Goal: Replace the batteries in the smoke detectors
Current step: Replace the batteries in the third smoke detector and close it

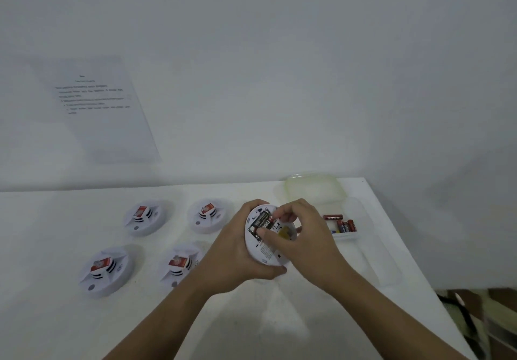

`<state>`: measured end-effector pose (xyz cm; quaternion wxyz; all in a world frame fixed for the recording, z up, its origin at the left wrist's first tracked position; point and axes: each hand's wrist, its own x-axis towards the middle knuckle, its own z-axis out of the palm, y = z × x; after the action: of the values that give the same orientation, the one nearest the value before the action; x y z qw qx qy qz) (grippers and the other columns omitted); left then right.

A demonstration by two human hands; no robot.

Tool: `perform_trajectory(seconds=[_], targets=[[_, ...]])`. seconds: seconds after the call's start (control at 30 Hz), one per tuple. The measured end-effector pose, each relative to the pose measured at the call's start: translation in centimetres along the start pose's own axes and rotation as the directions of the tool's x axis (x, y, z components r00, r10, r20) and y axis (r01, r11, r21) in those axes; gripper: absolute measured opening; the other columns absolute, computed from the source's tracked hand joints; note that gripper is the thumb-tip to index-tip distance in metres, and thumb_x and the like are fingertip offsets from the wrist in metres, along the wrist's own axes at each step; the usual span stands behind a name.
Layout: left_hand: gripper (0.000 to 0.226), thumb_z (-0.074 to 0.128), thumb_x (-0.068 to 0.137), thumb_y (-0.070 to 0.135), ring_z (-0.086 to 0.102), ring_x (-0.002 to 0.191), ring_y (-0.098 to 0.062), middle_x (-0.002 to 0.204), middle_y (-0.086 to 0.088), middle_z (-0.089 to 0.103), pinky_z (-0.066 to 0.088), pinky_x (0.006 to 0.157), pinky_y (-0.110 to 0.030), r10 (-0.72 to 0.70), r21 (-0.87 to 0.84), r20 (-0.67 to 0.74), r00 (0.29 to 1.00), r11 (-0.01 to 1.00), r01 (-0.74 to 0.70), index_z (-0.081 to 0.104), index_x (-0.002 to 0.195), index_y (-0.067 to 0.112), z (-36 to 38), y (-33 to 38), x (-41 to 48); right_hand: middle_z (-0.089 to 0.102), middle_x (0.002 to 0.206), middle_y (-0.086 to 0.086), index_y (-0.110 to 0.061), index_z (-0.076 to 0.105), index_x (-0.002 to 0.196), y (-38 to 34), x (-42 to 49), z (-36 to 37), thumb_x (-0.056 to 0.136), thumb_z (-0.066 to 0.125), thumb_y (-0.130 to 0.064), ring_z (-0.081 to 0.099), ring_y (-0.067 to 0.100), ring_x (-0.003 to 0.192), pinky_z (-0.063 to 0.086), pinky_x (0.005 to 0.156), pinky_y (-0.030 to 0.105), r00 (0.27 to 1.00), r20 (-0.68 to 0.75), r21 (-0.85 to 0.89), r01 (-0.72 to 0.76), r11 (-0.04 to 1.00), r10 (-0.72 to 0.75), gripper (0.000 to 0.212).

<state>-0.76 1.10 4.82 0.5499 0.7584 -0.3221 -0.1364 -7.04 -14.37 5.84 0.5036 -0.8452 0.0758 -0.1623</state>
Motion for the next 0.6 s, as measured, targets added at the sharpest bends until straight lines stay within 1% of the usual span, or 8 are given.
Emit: perform_trajectory(seconds=[0.07, 0.13, 0.23, 0.37, 0.5, 0.6], targets=[[0.091, 0.094, 0.060, -0.001, 0.068, 0.109, -0.020, 0.117, 0.007, 0.067, 0.061, 0.086, -0.049, -0.002, 0.008, 0.003, 1.000, 1.000, 0.002, 0.046, 0.135, 0.020, 1.1, 0.1, 0.4, 0.060, 0.103, -0.011, -0.026, 0.058, 0.097, 0.7, -0.2, -1.1, 0.075, 0.085, -0.037, 0.056, 0.006, 0.103, 0.045, 0.077, 0.013, 1.000, 0.004, 0.014, -0.023, 1.000, 0.023, 0.037], [0.092, 0.095, 0.060, 0.002, 0.067, 0.109, -0.024, 0.120, 0.003, 0.067, 0.060, 0.085, -0.054, -0.008, 0.014, 0.007, 1.000, 1.000, 0.008, 0.046, 0.135, 0.021, 2.2, 0.2, 0.8, 0.061, 0.102, -0.011, -0.026, 0.058, 0.097, 1.2, -0.4, -2.3, 0.073, 0.087, -0.038, 0.057, 0.003, 0.101, 0.046, 0.076, 0.011, 1.000, 0.002, 0.001, -0.030, 1.000, 0.030, 0.040], [0.092, 0.095, 0.060, 0.004, 0.067, 0.109, -0.026, 0.121, 0.002, 0.065, 0.060, 0.082, -0.055, -0.017, 0.020, 0.012, 1.000, 1.000, 0.017, 0.046, 0.136, 0.024, 3.6, 0.5, 1.1, 0.064, 0.099, -0.010, -0.022, 0.062, 0.096, 1.6, -0.8, -3.8, 0.076, 0.085, -0.034, 0.055, -0.005, 0.097, 0.041, 0.074, 0.003, 0.999, -0.025, 0.012, -0.022, 1.000, 0.022, 0.033], [0.091, 0.095, 0.061, 0.008, 0.066, 0.111, -0.025, 0.122, 0.004, 0.064, 0.060, 0.083, -0.053, -0.005, 0.031, 0.019, 1.000, 1.000, 0.005, 0.046, 0.135, 0.027, 5.0, 0.6, 1.4, 0.066, 0.095, -0.006, -0.017, 0.066, 0.095, 2.4, -1.2, -4.9, 0.081, 0.082, -0.024, 0.055, -0.011, 0.092, 0.041, 0.069, 0.000, 0.998, -0.064, 0.041, -0.004, 0.999, 0.006, 0.023], [0.090, 0.095, 0.062, 0.015, 0.064, 0.114, -0.027, 0.125, 0.004, 0.062, 0.059, 0.087, -0.053, -0.007, 0.038, 0.023, 1.000, 0.999, 0.006, 0.046, 0.137, 0.027, 5.8, 0.7, 1.5, 0.067, 0.091, -0.008, -0.018, 0.066, 0.092, 3.2, -1.5, -5.5, 0.082, 0.081, -0.021, 0.058, -0.007, 0.089, 0.043, 0.070, 0.003, 0.997, -0.076, 0.088, -0.003, 0.996, 0.009, 0.018], [0.090, 0.095, 0.063, 0.013, 0.063, 0.116, -0.028, 0.125, 0.003, 0.063, 0.058, 0.090, -0.052, 0.002, 0.036, 0.027, 1.000, 0.999, -0.003, 0.046, 0.137, 0.028, 6.1, 0.6, 1.6, 0.069, 0.087, -0.015, -0.023, 0.067, 0.089, 3.7, -1.2, -6.2, 0.083, 0.080, -0.026, 0.061, -0.002, 0.090, 0.044, 0.074, 0.008, 0.997, -0.071, 0.095, 0.007, 0.995, 0.000, 0.015]])
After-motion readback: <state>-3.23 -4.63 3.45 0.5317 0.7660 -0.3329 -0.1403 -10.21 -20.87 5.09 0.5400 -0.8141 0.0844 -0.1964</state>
